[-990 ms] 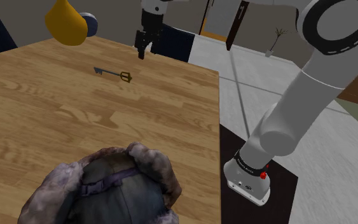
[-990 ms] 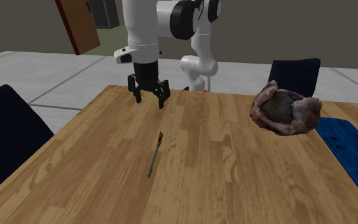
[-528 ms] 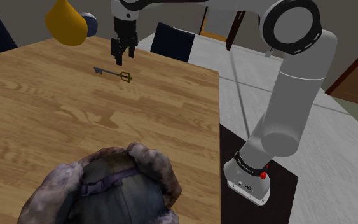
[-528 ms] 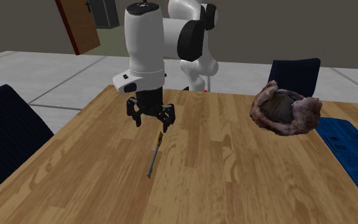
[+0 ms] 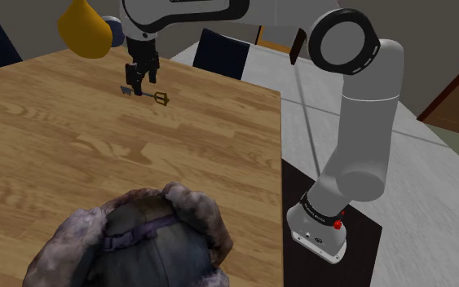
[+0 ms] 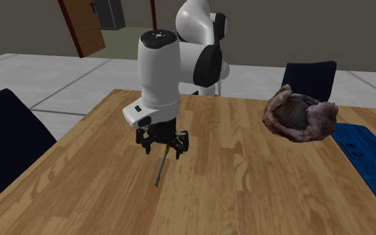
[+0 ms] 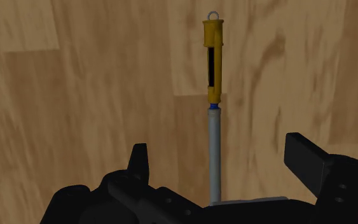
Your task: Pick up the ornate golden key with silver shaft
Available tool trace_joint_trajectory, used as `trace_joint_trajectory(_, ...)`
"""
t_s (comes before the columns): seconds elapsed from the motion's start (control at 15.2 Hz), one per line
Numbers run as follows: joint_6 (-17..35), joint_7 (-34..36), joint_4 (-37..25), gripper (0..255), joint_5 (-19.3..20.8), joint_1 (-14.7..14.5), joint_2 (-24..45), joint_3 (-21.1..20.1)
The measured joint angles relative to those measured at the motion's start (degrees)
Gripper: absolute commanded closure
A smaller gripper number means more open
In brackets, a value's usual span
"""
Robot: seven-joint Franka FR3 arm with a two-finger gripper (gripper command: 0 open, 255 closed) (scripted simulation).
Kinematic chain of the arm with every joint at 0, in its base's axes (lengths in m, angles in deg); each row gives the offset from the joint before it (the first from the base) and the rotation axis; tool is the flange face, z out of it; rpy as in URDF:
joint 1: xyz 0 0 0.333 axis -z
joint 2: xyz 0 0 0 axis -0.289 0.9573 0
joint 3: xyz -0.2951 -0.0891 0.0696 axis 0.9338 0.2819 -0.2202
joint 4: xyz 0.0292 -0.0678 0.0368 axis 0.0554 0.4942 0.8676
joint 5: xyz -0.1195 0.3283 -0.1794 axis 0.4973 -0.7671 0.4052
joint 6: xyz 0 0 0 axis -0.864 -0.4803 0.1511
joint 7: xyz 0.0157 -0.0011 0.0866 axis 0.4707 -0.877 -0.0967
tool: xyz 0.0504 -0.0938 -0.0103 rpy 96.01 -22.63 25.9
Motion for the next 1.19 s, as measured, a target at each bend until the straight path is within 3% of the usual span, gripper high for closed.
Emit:
trace_joint_trajectory(0.26, 2.6, 0.3, 2.0, 0, 0.2, 0.0, 0.6, 0.1)
trace_joint_trajectory(0.33, 2.8, 0.4, 2.2, 255, 0.2, 0.0, 0.7, 0.1)
trace_joint_trajectory(1.19, 1.7, 0.2, 1.4, 255, 0.1, 0.0, 0.3, 0.0)
